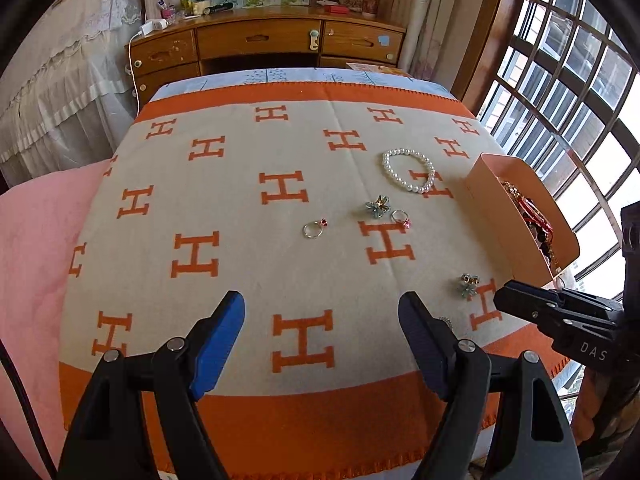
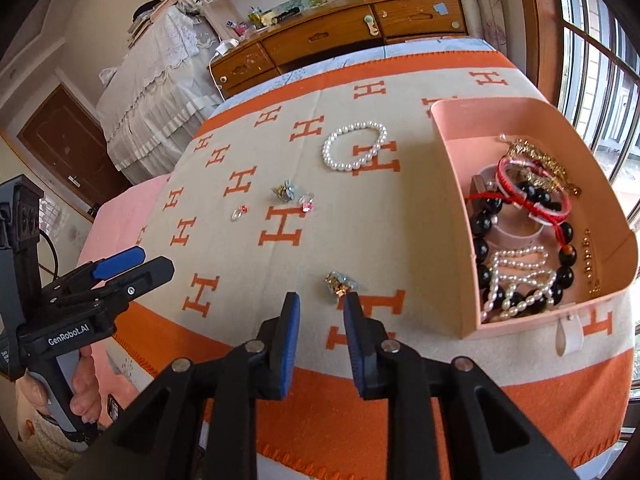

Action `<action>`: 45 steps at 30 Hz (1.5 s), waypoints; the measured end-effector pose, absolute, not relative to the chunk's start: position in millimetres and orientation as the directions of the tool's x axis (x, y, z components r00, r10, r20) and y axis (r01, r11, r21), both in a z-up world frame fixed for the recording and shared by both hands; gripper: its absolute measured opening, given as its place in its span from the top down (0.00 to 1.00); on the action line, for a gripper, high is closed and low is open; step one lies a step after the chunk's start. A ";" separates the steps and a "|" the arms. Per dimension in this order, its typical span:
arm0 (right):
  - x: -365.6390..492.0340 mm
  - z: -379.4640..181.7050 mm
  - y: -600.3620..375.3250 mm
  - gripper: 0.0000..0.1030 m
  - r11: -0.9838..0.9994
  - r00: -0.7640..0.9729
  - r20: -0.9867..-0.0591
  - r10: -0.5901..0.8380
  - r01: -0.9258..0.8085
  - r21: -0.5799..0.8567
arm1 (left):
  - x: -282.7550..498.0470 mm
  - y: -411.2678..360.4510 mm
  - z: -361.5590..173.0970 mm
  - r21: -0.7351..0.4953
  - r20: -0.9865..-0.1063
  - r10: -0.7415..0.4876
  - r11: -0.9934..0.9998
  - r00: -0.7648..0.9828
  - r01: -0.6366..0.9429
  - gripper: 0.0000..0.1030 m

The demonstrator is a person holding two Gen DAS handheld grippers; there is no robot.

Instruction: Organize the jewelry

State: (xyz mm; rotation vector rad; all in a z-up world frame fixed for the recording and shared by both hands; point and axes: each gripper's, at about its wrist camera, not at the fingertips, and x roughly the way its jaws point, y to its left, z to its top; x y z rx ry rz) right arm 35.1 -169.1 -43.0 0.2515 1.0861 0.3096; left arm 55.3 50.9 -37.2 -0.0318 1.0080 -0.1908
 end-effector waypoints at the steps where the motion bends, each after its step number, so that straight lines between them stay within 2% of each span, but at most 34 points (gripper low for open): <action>1: 36.1 -46.9 -166.2 0.78 0.929 0.420 -0.830 0.366 -0.121 0.349 | 55.5 51.6 -38.6 -0.118 -0.838 -0.177 0.982 0.516 0.146 0.25; 12: 48.0 -70.8 -151.6 0.78 0.956 0.383 -0.877 0.288 -0.067 0.285 | 60.1 53.9 -50.3 -0.152 -0.840 -0.218 0.974 0.496 0.171 0.25; 24: 59.3 -71.3 -136.2 0.78 0.979 0.441 -0.874 0.202 -0.088 0.182 | 74.5 57.9 -59.4 -0.183 -0.846 -0.240 0.969 0.476 0.164 0.25; 30: 62.5 -71.5 -128.6 0.78 0.985 0.471 -0.867 0.161 -0.125 0.115 | 88.0 49.0 -60.4 -0.159 -0.849 -0.230 0.970 0.477 0.184 0.25; 34: 60.5 -71.6 -124.3 0.80 0.985 0.494 -0.859 0.133 -0.162 0.059 | 101.3 34.6 -57.4 -0.105 -0.838 -0.219 0.964 0.499 0.245 0.25; 40: 59.6 -72.5 -135.7 0.80 0.979 0.496 -0.848 0.188 -0.168 0.118 | 117.5 7.9 -52.7 -0.011 -0.786 -0.254 0.918 0.564 0.397 0.25; 45: 56.9 -73.0 -144.1 0.80 0.975 0.504 -0.838 0.211 -0.168 0.144 | 132.3 -11.6 -65.5 0.017 -0.791 -0.279 0.880 0.544 0.475 0.28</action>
